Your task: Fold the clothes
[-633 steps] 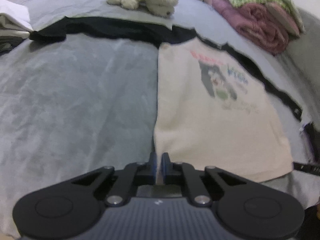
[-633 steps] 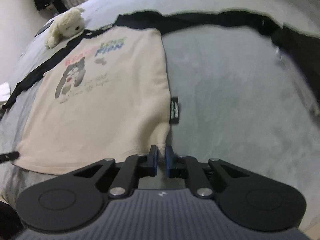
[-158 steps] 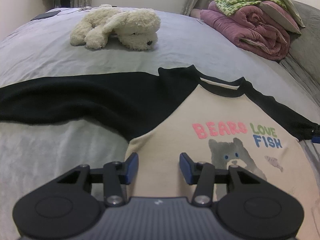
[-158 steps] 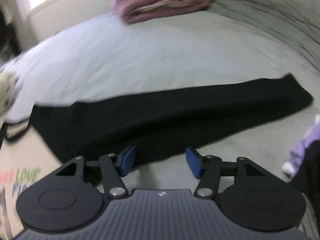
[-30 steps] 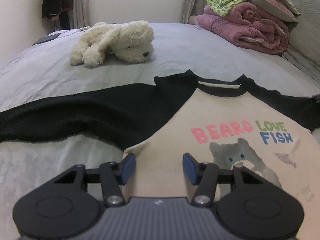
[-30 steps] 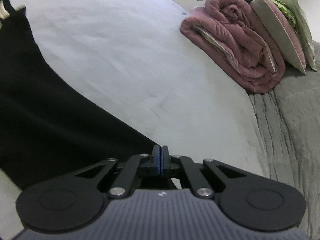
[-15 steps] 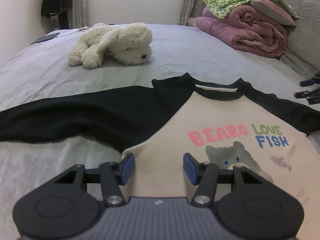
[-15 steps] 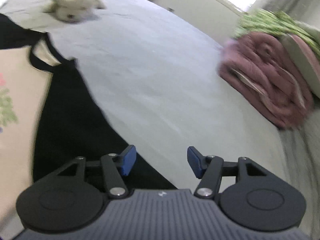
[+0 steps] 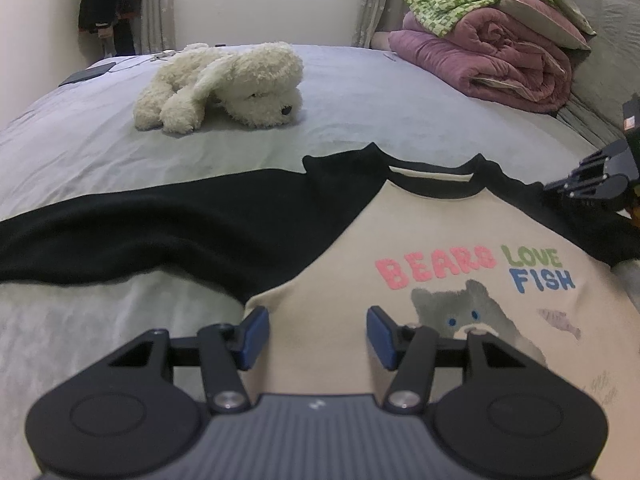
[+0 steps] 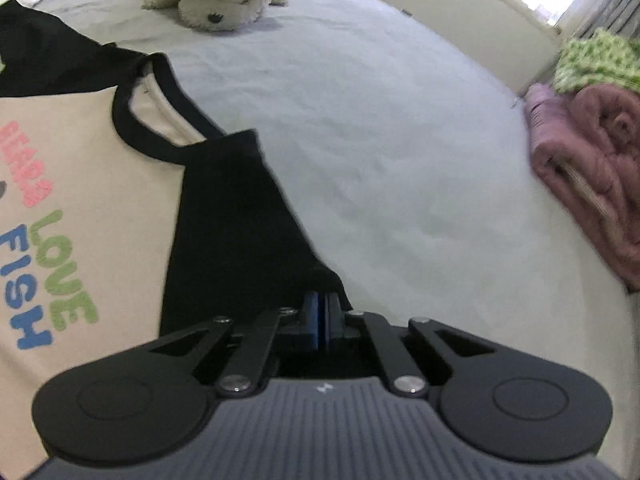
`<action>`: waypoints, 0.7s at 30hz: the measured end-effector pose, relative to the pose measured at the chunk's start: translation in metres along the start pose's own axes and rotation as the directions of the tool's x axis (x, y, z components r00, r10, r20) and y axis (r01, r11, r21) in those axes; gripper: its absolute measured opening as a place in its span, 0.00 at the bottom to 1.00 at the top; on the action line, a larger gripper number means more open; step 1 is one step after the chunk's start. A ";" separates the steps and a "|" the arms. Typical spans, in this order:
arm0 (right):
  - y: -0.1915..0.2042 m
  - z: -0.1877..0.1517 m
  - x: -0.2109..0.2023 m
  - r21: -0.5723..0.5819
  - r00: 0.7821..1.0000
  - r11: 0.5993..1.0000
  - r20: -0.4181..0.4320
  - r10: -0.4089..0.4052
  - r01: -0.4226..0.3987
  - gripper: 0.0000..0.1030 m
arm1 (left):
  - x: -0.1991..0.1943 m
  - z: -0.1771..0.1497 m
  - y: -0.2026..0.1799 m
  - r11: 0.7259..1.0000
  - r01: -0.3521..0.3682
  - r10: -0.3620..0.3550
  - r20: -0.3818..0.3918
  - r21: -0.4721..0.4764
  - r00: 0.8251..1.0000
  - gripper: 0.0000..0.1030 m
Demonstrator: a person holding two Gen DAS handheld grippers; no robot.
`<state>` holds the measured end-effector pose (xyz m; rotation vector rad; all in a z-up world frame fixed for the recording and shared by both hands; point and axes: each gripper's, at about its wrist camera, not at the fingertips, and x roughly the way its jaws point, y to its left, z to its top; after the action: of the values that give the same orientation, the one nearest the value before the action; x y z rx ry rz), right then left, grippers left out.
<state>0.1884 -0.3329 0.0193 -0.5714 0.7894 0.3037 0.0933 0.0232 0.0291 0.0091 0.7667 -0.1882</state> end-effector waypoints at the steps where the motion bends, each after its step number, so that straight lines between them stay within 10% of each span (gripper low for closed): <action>1: -0.003 0.001 -0.003 0.012 1.000 1.000 0.015 -0.017 0.017 0.00 | 0.000 0.000 0.000 1.000 -0.001 0.001 0.002 -0.002 1.000 0.54; 13: 0.008 -0.002 0.018 0.028 0.992 0.992 -0.039 -0.124 0.125 0.02 | -0.001 0.002 0.003 1.000 -0.004 0.004 0.003 -0.009 1.000 0.54; 21: -0.042 -0.012 -0.049 0.243 0.983 0.953 -0.017 -0.182 0.180 0.08 | -0.004 0.003 0.003 1.000 0.001 0.000 0.015 -0.018 1.000 0.54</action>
<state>0.1678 -0.3768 0.0642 -0.4075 0.7500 0.0374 0.0932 0.0270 0.0343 -0.0098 0.7535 -0.1814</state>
